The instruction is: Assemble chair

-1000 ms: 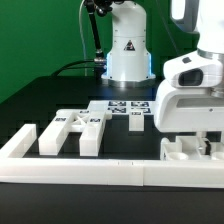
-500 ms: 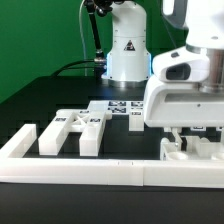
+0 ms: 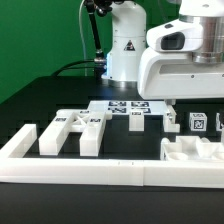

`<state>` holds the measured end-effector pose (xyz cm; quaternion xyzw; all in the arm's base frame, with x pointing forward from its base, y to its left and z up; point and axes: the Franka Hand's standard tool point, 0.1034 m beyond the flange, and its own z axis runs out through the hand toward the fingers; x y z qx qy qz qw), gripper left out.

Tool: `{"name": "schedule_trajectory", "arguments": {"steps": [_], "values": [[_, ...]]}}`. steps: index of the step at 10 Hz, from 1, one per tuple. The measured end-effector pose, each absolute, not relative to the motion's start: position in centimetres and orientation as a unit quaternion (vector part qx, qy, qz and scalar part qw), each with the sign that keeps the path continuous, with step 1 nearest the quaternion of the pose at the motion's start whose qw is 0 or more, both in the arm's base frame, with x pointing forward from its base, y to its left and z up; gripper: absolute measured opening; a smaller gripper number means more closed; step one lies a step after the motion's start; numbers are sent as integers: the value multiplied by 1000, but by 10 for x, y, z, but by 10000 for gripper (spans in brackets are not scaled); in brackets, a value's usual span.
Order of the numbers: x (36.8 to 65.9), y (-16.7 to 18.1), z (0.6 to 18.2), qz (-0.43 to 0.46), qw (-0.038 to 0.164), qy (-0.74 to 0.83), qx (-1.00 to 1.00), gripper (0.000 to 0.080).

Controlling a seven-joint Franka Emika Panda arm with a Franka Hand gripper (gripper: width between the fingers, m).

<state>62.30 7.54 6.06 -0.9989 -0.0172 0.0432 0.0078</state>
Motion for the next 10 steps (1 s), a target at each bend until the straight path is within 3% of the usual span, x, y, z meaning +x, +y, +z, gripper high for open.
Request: {"name": "schedule_trajectory", "arguments": {"steps": [3, 7, 10], "values": [[622, 75, 59, 44, 7, -17, -999, 649], [551, 63, 49, 70, 1, -3, -998, 649], [544, 61, 47, 78, 0, -3, -997, 649]]}}
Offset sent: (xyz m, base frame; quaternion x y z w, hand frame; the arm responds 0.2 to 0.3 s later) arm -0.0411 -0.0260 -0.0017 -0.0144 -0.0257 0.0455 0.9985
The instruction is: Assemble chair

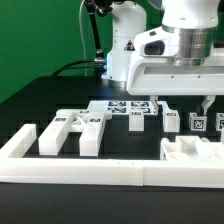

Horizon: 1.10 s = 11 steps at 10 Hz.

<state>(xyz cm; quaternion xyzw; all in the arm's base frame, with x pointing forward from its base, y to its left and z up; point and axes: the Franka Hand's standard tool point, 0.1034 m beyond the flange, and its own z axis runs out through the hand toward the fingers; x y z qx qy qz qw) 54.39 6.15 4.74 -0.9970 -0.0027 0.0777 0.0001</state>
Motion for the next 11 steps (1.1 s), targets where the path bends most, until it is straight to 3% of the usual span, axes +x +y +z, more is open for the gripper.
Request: {"name": "schedule_trajectory", "arguments": {"steps": [3, 5, 11], "values": [[533, 50, 43, 112, -4, -4, -994, 649], [516, 44, 41, 190, -12, -1, -982, 649], [504, 41, 39, 383, -23, -2, -923, 649]]}}
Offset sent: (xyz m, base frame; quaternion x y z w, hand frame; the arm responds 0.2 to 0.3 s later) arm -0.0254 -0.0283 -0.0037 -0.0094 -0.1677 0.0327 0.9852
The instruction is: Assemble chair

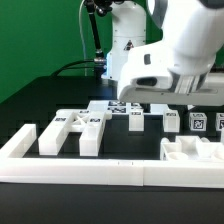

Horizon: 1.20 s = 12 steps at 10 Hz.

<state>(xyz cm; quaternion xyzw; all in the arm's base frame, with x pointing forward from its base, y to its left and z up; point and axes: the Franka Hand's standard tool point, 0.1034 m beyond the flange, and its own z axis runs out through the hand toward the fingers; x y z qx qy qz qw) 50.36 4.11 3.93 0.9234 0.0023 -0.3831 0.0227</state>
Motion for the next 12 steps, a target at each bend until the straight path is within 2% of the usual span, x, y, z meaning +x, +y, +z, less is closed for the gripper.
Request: {"name": "schedule_trajectory", "arguments": {"steps": [2, 3, 4, 12], "values": [[507, 49, 37, -442, 21, 7, 897, 649], [501, 51, 41, -477, 10, 28, 879, 649], [502, 52, 38, -497, 12, 27, 867, 649], [496, 59, 21, -495, 17, 34, 868, 649]]}}
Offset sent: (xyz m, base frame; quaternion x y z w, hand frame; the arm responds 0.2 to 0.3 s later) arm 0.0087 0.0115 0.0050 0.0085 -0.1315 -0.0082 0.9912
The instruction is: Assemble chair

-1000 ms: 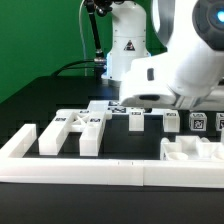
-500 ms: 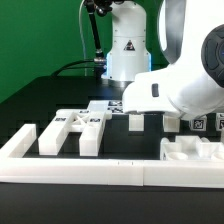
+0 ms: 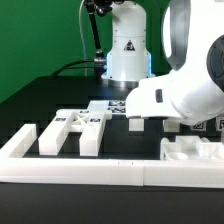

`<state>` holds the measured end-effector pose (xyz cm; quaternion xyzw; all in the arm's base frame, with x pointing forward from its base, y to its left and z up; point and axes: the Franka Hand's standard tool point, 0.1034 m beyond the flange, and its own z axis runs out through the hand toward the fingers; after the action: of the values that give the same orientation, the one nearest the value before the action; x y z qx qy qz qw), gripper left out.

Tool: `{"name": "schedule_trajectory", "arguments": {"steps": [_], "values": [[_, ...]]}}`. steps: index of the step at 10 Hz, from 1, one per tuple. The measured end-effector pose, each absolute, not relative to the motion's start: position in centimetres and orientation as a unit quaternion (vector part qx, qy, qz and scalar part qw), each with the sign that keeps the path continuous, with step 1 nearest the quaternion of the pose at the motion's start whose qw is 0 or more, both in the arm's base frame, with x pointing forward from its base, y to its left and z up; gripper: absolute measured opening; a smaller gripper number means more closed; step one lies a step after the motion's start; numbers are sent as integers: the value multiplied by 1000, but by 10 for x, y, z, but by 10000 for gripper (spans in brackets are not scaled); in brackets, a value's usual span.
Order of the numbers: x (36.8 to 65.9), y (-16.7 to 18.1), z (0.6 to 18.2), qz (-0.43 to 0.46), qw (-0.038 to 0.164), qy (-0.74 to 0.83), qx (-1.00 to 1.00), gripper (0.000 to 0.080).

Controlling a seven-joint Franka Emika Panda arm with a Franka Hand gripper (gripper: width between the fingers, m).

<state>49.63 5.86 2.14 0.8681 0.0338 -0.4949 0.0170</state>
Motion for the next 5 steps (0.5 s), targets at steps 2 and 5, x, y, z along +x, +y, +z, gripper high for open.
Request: {"name": "schedule_trajectory", "arguments": {"steps": [2, 5], "values": [[494, 59, 15, -492, 17, 34, 870, 649], [490, 58, 8, -490, 16, 34, 871, 649]]}}
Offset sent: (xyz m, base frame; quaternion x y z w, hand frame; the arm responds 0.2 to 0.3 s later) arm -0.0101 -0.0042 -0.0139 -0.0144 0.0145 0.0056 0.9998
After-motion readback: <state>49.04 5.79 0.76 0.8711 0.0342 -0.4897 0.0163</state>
